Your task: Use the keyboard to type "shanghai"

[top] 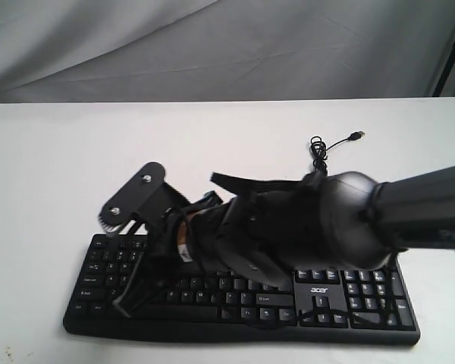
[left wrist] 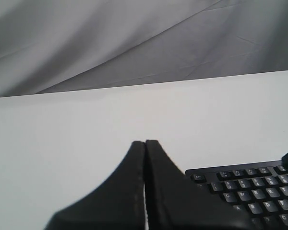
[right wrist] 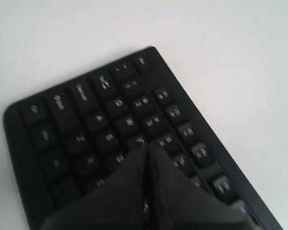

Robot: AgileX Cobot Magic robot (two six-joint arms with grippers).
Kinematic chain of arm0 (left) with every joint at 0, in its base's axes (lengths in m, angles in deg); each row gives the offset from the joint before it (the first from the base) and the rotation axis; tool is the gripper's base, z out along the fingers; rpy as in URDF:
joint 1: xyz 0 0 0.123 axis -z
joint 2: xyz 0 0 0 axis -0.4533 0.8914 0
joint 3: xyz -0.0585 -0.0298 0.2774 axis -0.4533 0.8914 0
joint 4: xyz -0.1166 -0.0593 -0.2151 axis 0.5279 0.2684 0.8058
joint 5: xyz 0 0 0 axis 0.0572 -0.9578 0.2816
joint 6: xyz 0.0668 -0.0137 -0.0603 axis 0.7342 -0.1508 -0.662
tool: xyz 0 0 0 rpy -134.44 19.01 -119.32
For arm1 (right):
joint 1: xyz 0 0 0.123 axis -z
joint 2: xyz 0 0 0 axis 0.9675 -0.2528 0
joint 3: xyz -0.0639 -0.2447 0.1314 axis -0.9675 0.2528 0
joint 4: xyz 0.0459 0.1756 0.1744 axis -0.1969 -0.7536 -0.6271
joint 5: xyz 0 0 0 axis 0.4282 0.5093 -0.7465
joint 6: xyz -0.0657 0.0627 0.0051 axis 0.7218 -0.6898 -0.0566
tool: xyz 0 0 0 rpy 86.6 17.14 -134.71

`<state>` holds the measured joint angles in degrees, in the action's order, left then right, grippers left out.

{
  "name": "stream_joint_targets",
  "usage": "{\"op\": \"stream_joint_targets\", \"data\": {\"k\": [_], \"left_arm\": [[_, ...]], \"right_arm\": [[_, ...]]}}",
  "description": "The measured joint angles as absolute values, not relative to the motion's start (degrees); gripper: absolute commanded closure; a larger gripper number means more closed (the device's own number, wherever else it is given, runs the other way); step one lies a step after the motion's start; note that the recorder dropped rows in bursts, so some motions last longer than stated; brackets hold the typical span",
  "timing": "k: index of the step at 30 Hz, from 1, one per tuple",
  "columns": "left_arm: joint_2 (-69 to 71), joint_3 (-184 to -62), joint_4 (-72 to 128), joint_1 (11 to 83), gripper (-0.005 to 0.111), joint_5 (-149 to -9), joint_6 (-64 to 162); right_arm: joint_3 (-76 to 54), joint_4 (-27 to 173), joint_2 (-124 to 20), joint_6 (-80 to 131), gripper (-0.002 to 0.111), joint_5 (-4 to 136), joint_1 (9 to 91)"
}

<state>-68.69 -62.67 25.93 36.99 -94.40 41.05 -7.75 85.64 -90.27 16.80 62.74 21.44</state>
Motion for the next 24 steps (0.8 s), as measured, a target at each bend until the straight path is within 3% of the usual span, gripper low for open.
{"op": "stream_joint_targets", "data": {"k": [6,24], "left_arm": [[-68.7,-62.7,25.9,37.0,0.107,-94.4,41.0],[-68.7,-62.7,25.9,37.0,0.107,-94.4,41.0]], "right_arm": [[-1.1,84.2,-89.4,16.4,0.108,65.6,23.4],[-0.1,84.0,-89.3,16.4,0.108,66.5,23.4]]}}
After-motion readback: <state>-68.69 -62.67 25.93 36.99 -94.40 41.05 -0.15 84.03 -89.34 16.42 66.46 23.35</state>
